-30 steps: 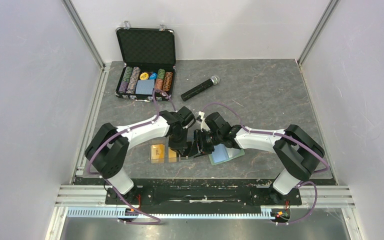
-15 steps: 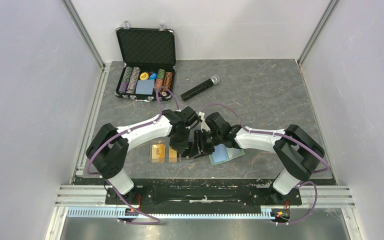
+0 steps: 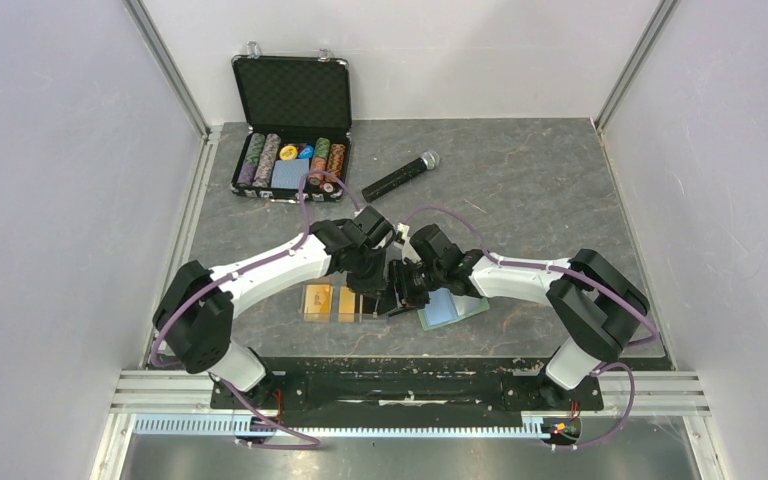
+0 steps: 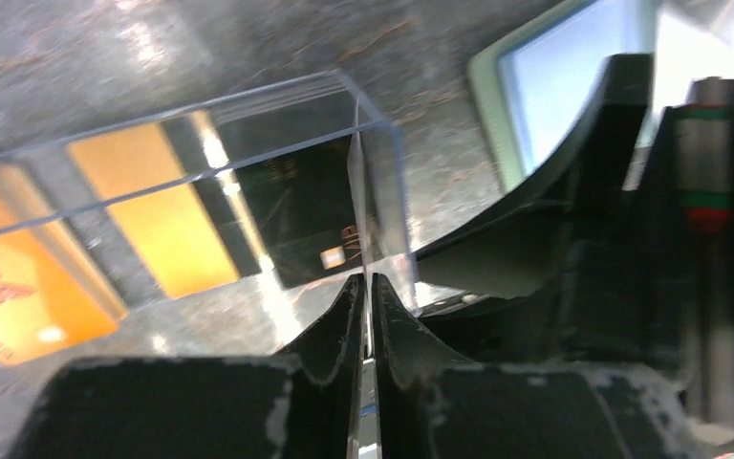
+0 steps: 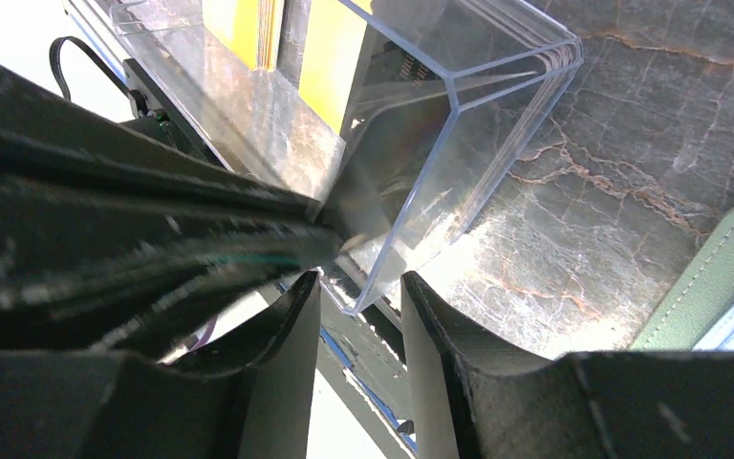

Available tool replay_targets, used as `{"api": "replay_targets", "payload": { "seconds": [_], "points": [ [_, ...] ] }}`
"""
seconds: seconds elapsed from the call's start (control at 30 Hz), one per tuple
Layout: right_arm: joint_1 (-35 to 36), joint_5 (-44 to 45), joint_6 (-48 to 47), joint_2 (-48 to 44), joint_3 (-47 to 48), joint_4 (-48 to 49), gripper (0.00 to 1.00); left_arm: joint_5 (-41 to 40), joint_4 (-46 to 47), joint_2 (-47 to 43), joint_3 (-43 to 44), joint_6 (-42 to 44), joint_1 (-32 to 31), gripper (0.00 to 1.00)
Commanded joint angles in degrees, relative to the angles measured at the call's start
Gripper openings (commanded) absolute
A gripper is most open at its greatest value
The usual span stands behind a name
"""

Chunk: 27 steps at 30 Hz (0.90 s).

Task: Put the credit cards into the card holder
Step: Pick up the credit card from the storage box.

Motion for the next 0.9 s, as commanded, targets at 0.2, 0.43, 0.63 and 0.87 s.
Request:
{"api": "replay_targets", "payload": {
  "seconds": [0.2, 0.43, 0.63, 0.87],
  "points": [
    [0.5, 0.62, -1.41, 0.48, -0.02, 0.07, 0.38, 4.92, 11.41, -0.44, -4.4, -5.11, -0.57, 0.1],
    [0.33, 1.49, -2.54, -0.54, 1.22, -1.79, 0.39, 1.48, 9.8, -1.87, -5.49, -5.63, 0.0, 0.02],
    [-0.38, 3.46, -4.53, -3.35, 3.2, -5.51, 0.46, -0.02, 8.59, -2.39, -6.82, -6.18, 1.78, 0.05],
    [-2.18, 4.98, -5.52, -8.19, 3.77, -8.18, 0.54, 0.55, 10.36, -3.64, -8.62, -6.52, 2.43, 0.02]
  ]
}}
